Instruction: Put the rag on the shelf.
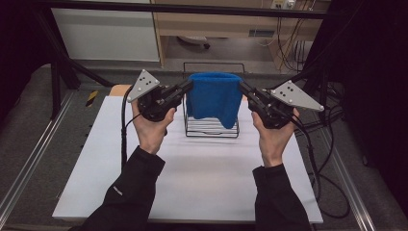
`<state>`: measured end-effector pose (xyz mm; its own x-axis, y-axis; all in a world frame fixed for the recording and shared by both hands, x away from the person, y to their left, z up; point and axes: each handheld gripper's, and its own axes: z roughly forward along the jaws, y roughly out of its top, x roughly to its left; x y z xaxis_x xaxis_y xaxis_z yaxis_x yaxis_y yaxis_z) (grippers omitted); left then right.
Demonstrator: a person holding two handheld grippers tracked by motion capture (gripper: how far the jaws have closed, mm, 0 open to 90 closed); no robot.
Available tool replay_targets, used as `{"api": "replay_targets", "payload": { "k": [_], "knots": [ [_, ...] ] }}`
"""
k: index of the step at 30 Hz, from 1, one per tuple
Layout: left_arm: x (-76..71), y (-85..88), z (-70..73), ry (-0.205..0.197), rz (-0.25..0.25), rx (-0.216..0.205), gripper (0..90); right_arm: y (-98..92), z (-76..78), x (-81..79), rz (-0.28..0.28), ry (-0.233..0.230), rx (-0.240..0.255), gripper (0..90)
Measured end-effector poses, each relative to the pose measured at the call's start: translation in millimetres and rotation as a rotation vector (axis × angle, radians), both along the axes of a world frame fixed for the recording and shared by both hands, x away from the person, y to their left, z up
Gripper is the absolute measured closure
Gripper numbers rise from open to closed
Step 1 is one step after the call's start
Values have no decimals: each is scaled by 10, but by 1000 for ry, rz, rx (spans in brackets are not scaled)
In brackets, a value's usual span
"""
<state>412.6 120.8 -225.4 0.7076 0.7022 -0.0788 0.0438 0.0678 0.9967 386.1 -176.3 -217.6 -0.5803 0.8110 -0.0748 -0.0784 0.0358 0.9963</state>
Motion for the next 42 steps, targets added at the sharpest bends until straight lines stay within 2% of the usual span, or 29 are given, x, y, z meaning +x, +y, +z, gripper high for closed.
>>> {"api": "replay_targets", "payload": {
  "k": [22,32,34,39,42],
  "knots": [
    [200,-66,410,-41,23,-35,845,-2,396,219,-33,-46,9,867],
    [305,-89,584,-61,39,-28,845,4,581,344,-54,-55,5,867],
    [325,-92,612,-56,35,-40,845,6,605,371,-56,-57,5,867],
    [400,-78,676,-62,39,-23,845,-13,659,457,-40,-54,8,867],
    [444,-78,703,-65,50,-5,845,-16,679,528,-37,-53,-19,866]
  ]
}}
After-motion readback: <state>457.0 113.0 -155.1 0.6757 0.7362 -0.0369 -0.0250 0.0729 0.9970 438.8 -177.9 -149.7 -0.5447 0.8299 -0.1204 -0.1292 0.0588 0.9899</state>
